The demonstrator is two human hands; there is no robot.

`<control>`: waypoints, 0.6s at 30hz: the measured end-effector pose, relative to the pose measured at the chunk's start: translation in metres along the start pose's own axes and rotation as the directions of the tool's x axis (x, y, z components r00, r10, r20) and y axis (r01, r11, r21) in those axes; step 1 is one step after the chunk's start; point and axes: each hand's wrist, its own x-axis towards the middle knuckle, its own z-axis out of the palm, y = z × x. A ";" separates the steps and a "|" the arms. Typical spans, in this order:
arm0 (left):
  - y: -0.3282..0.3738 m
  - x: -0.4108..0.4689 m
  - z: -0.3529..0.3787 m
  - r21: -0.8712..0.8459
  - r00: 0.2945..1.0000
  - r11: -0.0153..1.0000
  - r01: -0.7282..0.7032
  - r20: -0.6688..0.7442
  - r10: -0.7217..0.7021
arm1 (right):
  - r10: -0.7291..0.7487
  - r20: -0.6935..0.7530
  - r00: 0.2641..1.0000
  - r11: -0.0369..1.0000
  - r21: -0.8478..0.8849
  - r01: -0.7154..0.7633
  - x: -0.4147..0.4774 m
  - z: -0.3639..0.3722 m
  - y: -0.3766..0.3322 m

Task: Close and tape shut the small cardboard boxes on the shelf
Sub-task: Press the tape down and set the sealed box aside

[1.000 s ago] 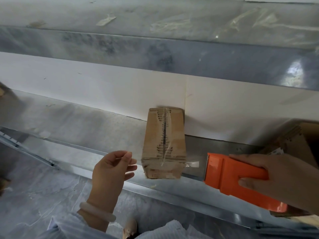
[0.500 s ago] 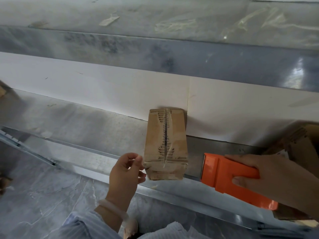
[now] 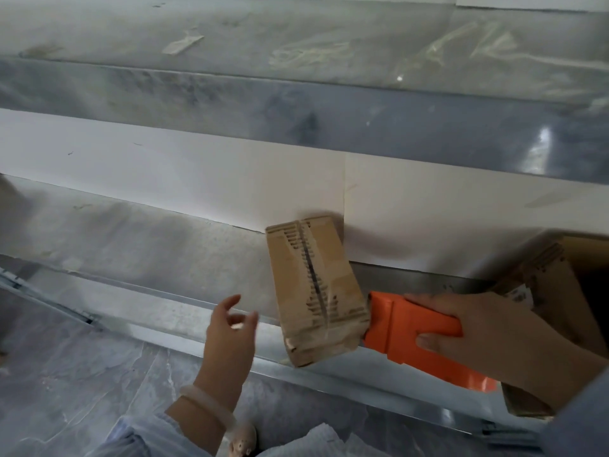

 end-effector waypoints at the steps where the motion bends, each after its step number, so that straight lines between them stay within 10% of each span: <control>1: 0.006 -0.003 -0.002 -0.031 0.993 0.995 -0.095 -0.076 0.092 | -0.043 -0.015 0.999 0.999 -0.012 0.042 -0.002 0.001 0.004; 3: 0.025 -0.015 -0.004 0.075 0.892 0.902 -0.425 -0.137 0.431 | 0.021 -0.052 0.998 0.999 0.048 -0.018 -0.001 0.008 0.008; 6: 0.045 -0.031 0.007 0.324 0.581 0.500 -0.803 0.240 0.778 | -0.009 -0.064 0.998 1.000 -0.031 0.007 0.003 0.007 0.018; 11: 0.029 -0.008 0.028 0.454 0.346 0.029 -0.891 0.635 0.691 | 0.017 -0.061 0.998 1.000 -0.002 -0.017 0.002 0.007 0.018; 18: 0.049 0.044 0.008 0.409 0.246 -0.231 -0.883 0.821 0.515 | 0.027 -0.030 0.999 0.999 0.043 -0.026 -0.004 0.010 0.023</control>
